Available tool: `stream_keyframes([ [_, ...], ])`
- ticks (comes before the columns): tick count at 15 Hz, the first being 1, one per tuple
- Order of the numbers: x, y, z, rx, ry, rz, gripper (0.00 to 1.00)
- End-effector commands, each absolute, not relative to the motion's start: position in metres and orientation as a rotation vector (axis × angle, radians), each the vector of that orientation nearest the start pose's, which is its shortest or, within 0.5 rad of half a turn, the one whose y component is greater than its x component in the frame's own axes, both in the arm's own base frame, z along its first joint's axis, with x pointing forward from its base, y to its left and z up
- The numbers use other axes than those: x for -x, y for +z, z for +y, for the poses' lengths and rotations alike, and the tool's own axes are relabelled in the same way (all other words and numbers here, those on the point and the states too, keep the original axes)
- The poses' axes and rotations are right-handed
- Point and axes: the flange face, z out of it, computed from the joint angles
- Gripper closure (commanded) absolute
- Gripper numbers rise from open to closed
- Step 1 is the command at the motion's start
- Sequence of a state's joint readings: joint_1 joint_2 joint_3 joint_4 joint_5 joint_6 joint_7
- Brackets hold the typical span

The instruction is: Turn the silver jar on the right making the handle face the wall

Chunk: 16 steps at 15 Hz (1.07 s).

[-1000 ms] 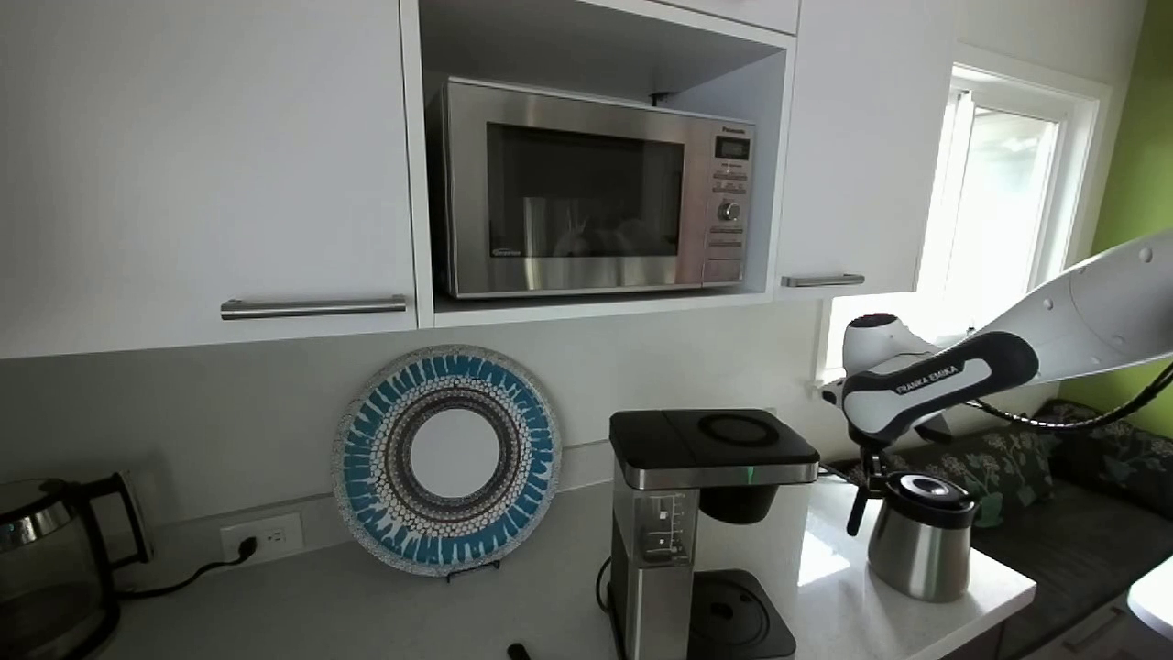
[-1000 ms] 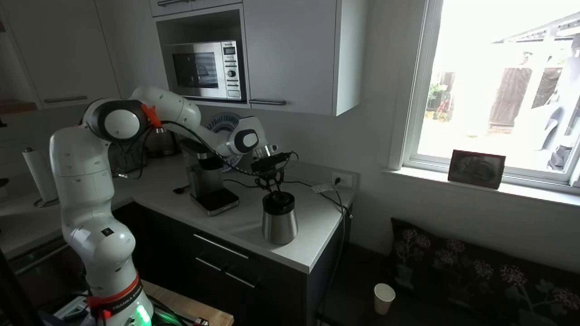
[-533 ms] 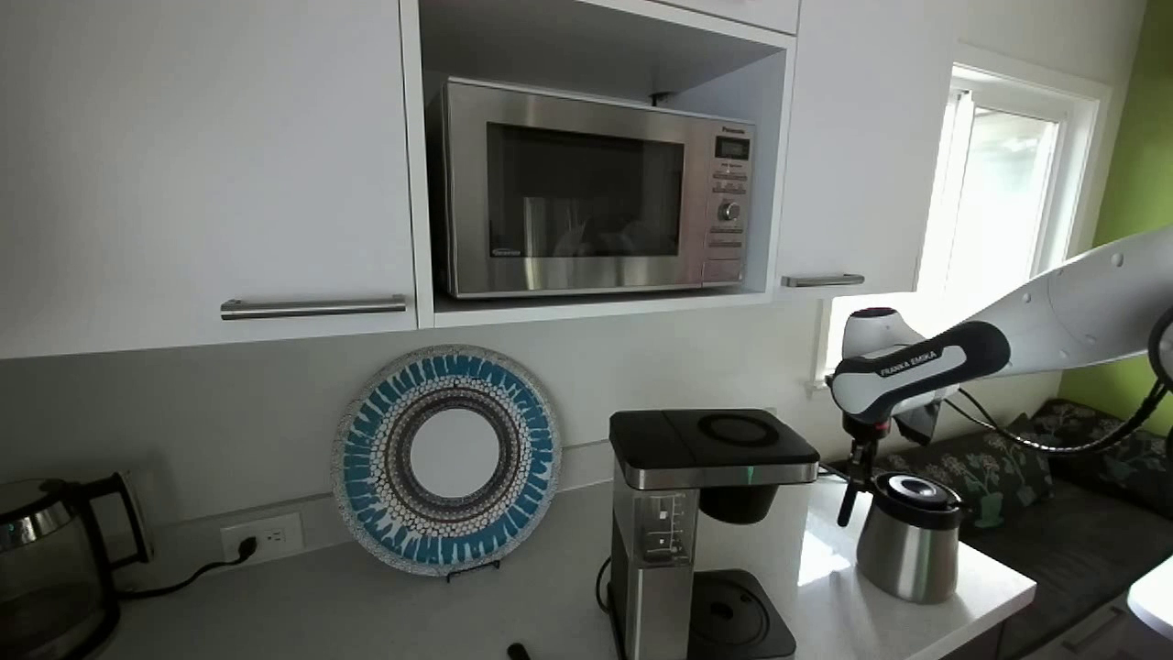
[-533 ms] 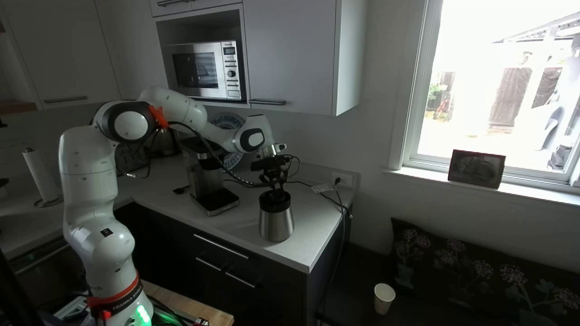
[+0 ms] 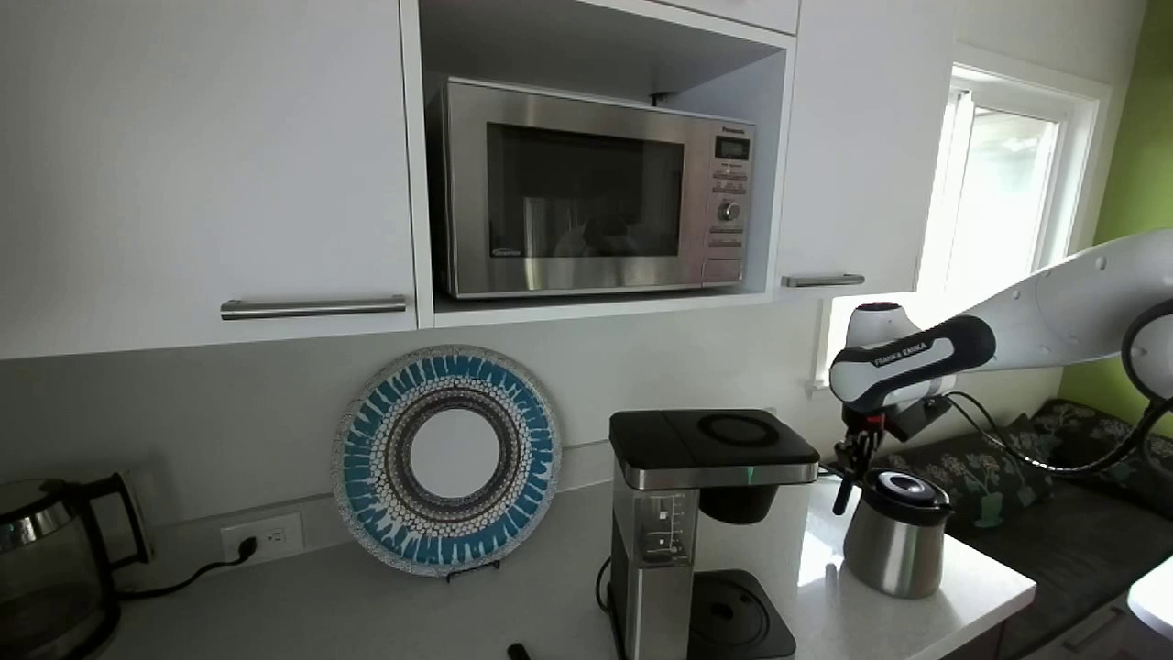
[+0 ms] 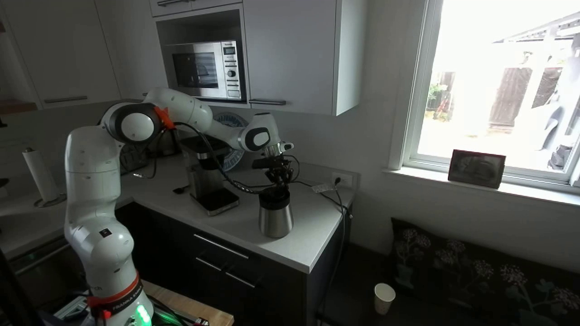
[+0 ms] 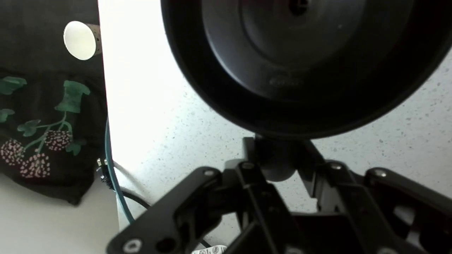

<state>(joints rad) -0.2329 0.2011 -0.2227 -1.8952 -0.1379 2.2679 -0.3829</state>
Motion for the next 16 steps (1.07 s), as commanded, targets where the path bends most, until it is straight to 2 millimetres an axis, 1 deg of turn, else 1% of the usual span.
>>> stream_keyframes([
  [1, -0.566, 0.419, -0.277, 3.321, -0.166, 0.109, 0.92],
  [4, -0.568, 0.419, -0.279, 3.335, -0.169, 0.122, 0.92],
  [5, -0.568, 0.419, -0.278, 3.328, -0.161, 0.138, 0.42],
  [6, -0.568, 0.419, -0.278, 3.326, -0.164, 0.136, 0.42],
  [9, -0.567, 0.426, -0.276, 3.323, -0.158, 0.148, 0.21],
  [10, -0.565, 0.431, -0.275, 3.336, -0.155, 0.154, 0.12],
  [11, -0.562, 0.436, -0.275, 3.342, -0.152, 0.162, 0.05],
  [12, -0.559, 0.443, -0.275, 3.343, -0.155, 0.167, 0.01],
  [16, -0.540, 0.474, -0.274, 3.321, -0.152, 0.177, 0.00],
])
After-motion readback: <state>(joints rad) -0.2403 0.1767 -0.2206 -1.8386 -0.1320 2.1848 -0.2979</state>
